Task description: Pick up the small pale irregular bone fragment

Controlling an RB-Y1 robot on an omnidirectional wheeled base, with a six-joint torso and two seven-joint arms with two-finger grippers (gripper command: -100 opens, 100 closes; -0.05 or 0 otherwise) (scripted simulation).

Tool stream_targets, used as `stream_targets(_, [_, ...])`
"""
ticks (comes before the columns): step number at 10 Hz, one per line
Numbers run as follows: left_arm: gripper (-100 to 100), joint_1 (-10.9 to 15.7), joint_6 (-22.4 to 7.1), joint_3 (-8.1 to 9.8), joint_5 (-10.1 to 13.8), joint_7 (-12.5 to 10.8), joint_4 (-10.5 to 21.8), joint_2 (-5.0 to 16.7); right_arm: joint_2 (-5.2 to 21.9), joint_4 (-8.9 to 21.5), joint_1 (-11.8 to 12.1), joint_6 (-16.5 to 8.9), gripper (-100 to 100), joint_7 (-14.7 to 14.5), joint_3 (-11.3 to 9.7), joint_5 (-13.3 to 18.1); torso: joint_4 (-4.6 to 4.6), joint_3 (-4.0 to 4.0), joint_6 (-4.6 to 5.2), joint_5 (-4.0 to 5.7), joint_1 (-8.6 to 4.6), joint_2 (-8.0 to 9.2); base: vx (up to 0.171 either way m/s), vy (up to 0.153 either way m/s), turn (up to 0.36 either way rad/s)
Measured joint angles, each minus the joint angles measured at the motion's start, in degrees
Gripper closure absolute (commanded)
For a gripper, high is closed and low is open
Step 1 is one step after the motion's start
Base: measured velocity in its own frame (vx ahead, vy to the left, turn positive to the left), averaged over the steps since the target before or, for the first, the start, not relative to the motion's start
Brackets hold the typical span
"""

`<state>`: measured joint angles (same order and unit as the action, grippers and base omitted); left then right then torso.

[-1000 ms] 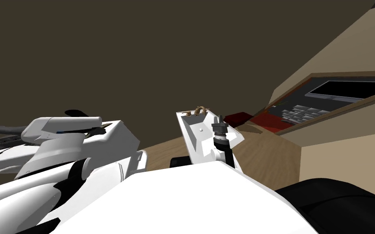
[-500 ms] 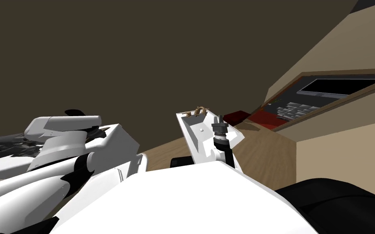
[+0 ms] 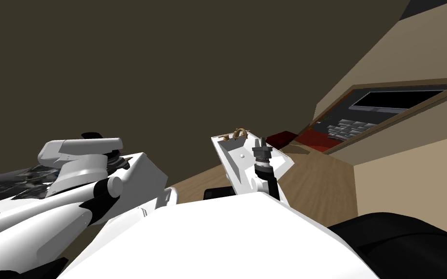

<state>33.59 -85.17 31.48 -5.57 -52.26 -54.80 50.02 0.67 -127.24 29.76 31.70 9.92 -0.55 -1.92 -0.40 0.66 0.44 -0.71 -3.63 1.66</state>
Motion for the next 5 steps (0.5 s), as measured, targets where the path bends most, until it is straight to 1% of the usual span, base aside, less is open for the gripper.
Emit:
stream_targets(1, [-100, 0.56, -2.00, 0.55, -0.75, -0.52, 0.57, -0.49, 0.00, 0.00, 0.00, 0.00, 0, 0.00, 0.00, 0.00, -0.04, -0.08, 0.00, -0.08, 0.18, -0.12, 0.053, 0.097, -0.014])
stream_targets(3, [-100, 1.37, -3.77, 1.06, -1.58, -1.09, 1.99, -0.88, -0.01, 0.00, 0.00, 0.00, 0, 0.00, 0.00, 0.00, -0.13, -0.20, 0.00, -0.24, 0.40, -0.27, 0.036, 0.084, -0.015])
stream_targets(5, [-100, 3.37, -4.72, 1.44, -2.88, -1.81, 6.16, -0.87, 0.00, 0.00, 0.00, 0.00, 0, 0.00, 0.00, 0.00, -0.20, -0.31, -0.01, -0.42, 0.87, -0.43, 0.046, 0.126, -0.018])
